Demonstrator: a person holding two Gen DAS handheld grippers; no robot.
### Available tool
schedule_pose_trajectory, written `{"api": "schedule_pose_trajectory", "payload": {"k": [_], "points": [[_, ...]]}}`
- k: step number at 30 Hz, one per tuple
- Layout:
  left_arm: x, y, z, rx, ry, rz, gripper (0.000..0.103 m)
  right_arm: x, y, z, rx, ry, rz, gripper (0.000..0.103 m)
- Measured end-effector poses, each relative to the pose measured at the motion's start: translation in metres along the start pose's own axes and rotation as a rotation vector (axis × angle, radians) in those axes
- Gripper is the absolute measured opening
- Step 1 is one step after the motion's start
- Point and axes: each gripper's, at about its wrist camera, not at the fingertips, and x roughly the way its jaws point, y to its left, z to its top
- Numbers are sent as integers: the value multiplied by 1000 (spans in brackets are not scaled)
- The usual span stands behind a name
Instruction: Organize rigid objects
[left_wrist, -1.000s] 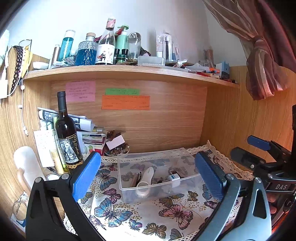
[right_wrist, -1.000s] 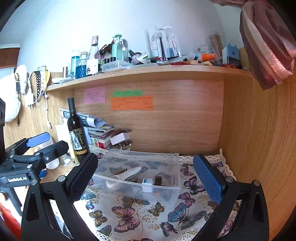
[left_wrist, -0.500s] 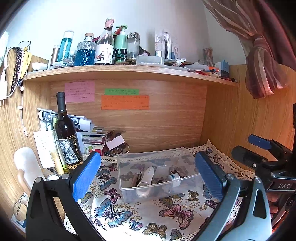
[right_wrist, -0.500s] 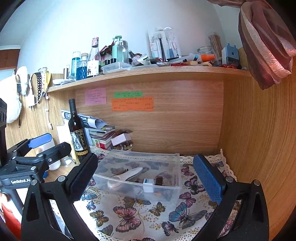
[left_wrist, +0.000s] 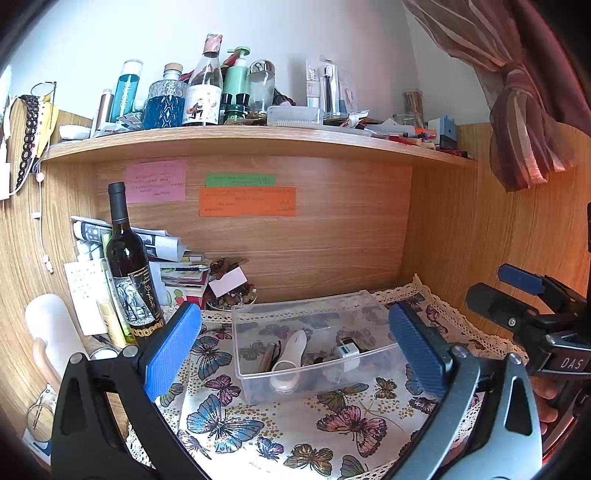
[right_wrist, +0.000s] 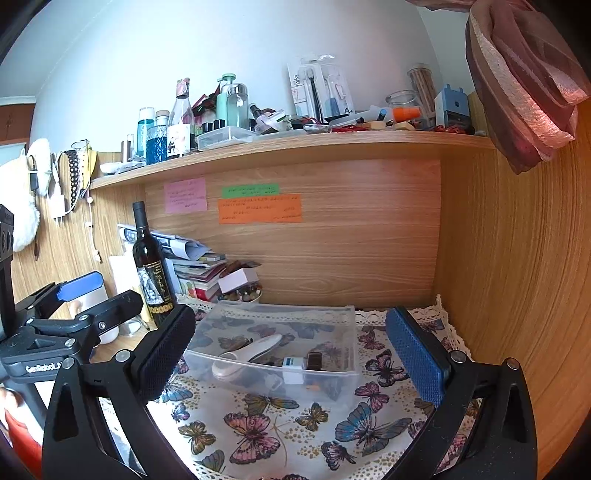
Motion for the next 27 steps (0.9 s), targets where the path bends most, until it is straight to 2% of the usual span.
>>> {"api": "schedule_pose_trajectory", "payload": {"k": [27], "points": [[4, 0, 2, -2, -6, -22, 103, 7, 1, -2, -2, 16, 5, 103]]}}
